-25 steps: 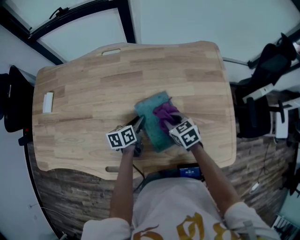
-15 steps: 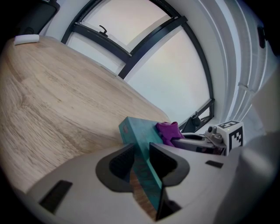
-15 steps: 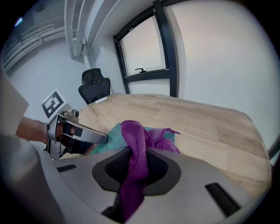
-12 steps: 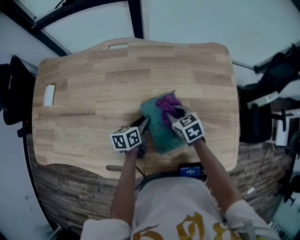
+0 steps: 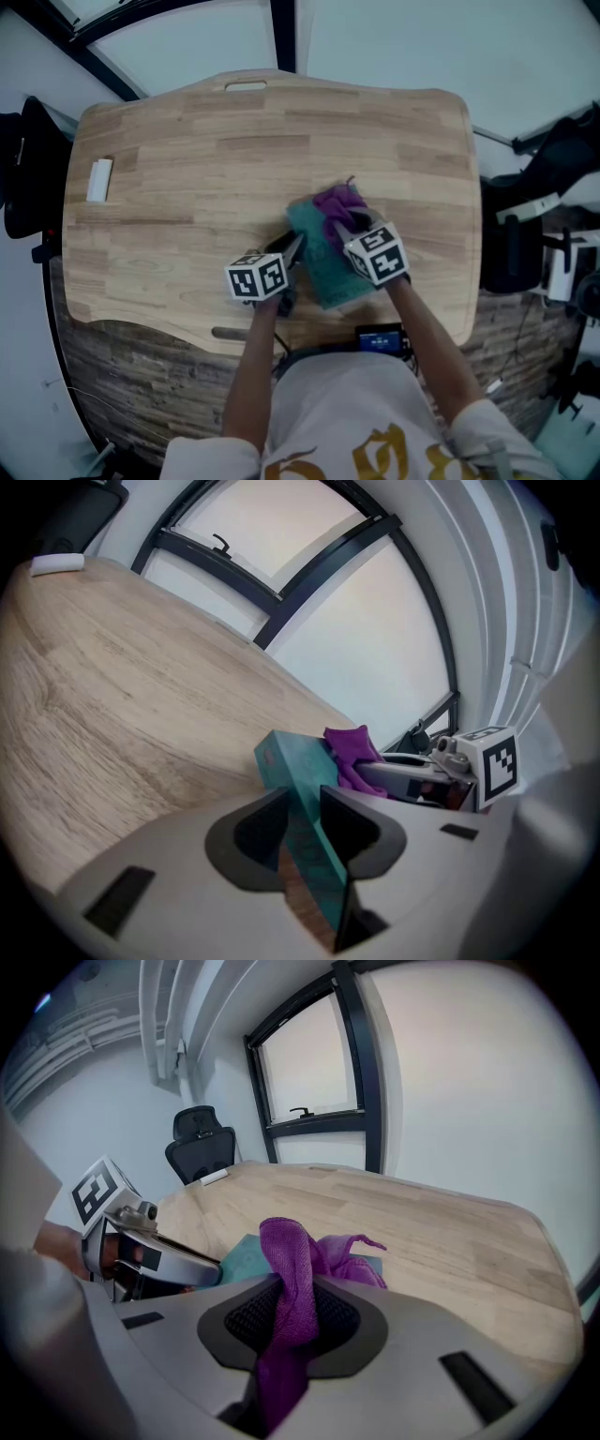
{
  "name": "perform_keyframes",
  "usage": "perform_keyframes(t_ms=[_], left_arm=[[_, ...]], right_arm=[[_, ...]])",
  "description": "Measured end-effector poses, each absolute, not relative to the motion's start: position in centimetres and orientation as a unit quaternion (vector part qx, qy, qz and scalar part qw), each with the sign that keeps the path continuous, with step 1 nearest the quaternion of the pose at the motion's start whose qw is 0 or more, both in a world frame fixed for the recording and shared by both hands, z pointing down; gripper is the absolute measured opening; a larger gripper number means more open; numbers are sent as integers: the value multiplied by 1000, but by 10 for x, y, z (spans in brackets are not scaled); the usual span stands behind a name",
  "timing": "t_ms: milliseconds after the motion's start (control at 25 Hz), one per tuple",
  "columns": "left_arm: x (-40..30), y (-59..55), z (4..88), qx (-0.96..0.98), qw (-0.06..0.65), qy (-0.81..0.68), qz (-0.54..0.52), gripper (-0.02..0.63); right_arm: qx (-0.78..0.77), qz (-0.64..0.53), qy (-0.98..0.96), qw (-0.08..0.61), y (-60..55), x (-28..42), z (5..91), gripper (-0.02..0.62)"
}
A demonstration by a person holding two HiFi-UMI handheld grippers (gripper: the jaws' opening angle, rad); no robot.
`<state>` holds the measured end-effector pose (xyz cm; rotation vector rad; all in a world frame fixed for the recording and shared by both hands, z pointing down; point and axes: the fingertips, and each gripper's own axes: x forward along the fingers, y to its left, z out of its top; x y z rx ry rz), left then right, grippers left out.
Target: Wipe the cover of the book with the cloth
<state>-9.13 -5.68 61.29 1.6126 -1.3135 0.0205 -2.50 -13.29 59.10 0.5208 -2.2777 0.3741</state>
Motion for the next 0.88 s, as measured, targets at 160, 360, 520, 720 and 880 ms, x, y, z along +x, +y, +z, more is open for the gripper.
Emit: perform_keyframes(t_ms=[160, 360, 520, 720, 880], left_arm=[[-91, -56, 613, 669, 506, -545, 8, 109], [-91, -57, 613, 669, 507, -544, 6, 109], [-92, -58, 613, 669, 506, -545, 7, 109], [-93, -56, 614, 668, 506, -545, 9, 109], [-92, -57, 614, 668, 507, -545, 8, 109]], right_arm=[[191, 142, -894, 379, -123, -35, 591, 60], [177, 141, -899, 375, -108, -47, 591, 60], [169, 146, -900, 374, -95, -53, 589, 60], [160, 151, -901, 373, -84, -57, 586, 60], [154, 151, -903, 372, -80, -54, 585, 60]])
